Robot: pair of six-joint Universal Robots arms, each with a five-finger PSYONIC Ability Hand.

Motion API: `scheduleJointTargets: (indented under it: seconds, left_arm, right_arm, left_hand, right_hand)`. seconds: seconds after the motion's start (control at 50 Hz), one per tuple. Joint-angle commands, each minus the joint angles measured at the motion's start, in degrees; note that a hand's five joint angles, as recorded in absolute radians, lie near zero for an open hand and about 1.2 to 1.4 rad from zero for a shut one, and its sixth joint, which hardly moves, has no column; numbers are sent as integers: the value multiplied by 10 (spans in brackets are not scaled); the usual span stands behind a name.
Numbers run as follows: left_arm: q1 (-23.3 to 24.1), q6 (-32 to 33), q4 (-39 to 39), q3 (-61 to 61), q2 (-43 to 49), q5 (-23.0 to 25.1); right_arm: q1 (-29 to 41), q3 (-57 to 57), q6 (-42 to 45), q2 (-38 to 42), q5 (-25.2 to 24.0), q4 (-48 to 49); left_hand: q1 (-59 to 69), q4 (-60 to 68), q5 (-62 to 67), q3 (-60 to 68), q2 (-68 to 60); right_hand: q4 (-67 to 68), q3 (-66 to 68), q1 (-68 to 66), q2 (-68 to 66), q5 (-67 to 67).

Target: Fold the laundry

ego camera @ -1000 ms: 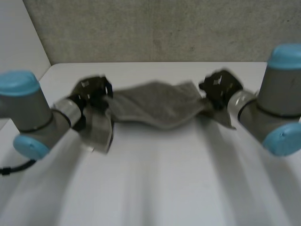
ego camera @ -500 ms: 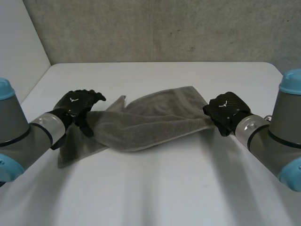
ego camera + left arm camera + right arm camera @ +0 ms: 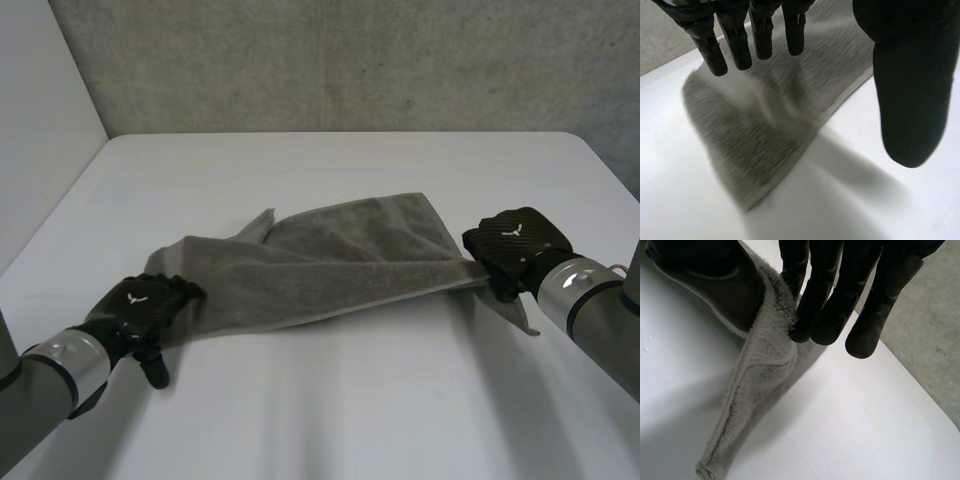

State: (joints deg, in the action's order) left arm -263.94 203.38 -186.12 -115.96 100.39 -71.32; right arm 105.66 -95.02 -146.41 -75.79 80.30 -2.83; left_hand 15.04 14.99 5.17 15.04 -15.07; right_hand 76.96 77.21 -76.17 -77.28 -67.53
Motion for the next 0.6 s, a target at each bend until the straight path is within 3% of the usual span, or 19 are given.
scheduleJointTargets:
  seconds: [0.02,0.22,0.6]
  left_arm:
    - [-29,27,-14,-10,7,1]
    - [-30,28,-78,-8,38,0]
    - [-29,31,-104,-5,80,2]
  right_arm:
    - [-19,-4,8,-2,-1,-13]
    - [-30,-17,8,-9,-4,-17]
    - [-32,-30,8,-9,-34,-17]
  left_hand:
    - [46,46,45,46,-46]
    - [80,80,78,80,-79]
    - [105,105,103,105,-104]
  right_hand:
    - [30,28,-38,-27,-25]
    - [30,28,-38,-27,-25]
    - [30,28,-38,-27,-25]
